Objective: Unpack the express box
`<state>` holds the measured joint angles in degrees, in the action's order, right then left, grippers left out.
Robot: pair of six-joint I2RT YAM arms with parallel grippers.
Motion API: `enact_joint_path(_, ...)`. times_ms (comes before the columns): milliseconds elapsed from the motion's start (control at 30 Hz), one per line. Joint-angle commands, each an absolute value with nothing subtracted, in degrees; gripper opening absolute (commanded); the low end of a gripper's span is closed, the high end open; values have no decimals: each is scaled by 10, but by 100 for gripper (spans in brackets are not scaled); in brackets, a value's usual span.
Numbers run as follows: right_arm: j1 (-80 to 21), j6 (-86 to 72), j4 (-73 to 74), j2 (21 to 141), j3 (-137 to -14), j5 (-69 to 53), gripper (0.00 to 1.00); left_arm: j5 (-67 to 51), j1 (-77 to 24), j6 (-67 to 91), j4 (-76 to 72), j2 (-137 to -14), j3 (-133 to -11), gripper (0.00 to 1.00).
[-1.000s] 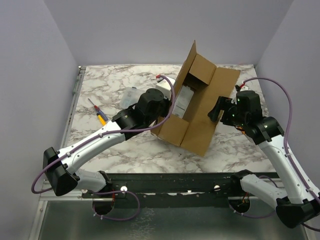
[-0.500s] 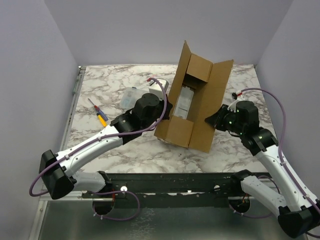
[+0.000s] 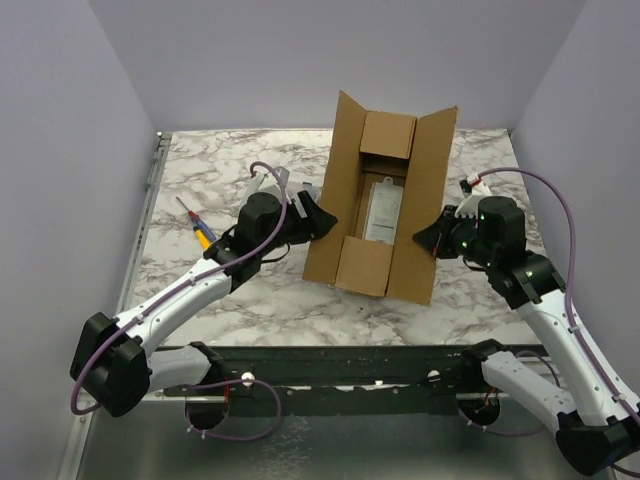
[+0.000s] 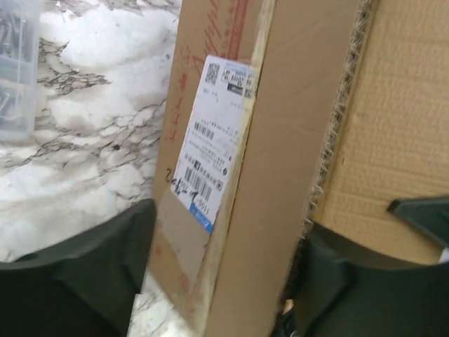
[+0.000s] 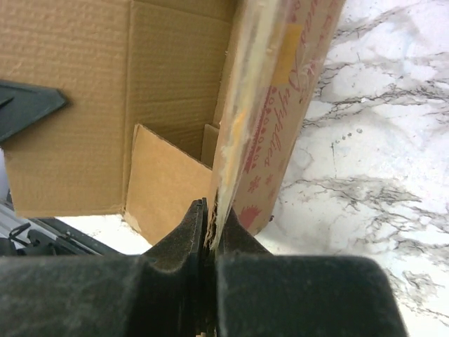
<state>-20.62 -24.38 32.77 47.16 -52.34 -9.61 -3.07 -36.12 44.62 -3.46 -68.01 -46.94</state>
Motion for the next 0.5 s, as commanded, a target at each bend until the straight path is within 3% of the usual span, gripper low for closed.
enact_joint_path(0, -205, -179, 345, 501, -596, -85, 0, -52, -362, 396, 40, -649, -538, 83)
enact_joint_path(133, -205, -178, 402, 544, -653, -80, 0, -56, -363, 345, 117, -636, -636, 87)
enact_joint_path(467, -206, -197, 473, 608, -740, -77, 0, -100, -416, 362, 107, -673, -772, 83)
